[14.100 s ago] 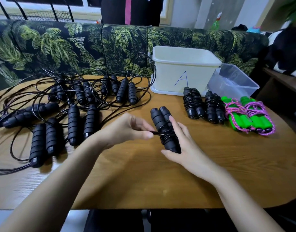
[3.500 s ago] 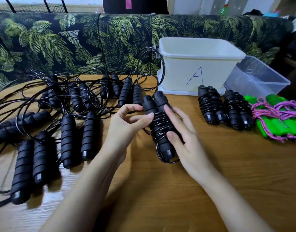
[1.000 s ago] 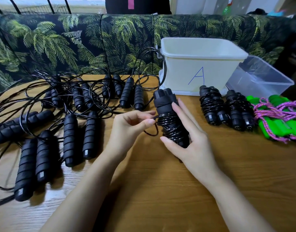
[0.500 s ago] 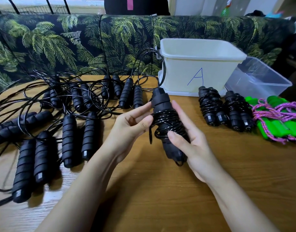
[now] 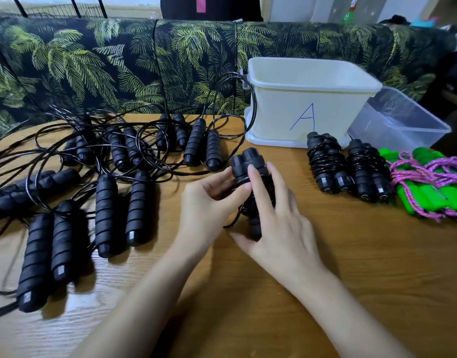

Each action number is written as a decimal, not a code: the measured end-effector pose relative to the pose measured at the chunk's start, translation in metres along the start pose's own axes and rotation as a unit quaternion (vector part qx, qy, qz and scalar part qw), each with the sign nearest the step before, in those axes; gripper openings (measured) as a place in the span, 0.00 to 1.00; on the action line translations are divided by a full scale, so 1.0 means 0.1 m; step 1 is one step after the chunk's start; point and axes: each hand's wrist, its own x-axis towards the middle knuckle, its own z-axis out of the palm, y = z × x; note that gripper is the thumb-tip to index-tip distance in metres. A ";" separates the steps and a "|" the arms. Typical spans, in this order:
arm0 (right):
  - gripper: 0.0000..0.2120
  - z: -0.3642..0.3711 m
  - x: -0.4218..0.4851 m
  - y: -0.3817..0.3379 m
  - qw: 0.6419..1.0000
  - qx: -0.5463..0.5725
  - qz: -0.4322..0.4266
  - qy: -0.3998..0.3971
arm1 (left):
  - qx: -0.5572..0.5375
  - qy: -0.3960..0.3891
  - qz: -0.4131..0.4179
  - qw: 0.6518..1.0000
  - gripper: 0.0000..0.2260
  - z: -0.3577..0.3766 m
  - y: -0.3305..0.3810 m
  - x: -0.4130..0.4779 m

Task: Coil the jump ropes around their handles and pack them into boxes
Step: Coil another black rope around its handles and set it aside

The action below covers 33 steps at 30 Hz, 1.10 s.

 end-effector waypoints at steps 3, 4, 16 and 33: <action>0.55 0.00 0.02 0.02 0.999 -0.030 0.030 0.031 | 0.029 -0.061 0.022 0.997 0.24 0.00 -0.01 -0.01; 0.53 0.01 0.02 0.05 0.998 -0.028 0.030 0.047 | 0.043 -0.086 0.027 0.995 0.27 0.00 -0.04 -0.01; 0.45 0.01 0.04 0.19 0.964 0.256 0.030 0.059 | 0.152 -0.093 0.073 0.981 0.14 -0.18 -0.05 0.13; 0.46 0.02 0.00 0.01 0.994 0.089 -0.008 0.058 | 0.003 0.006 0.021 1.000 0.13 -0.03 0.01 0.04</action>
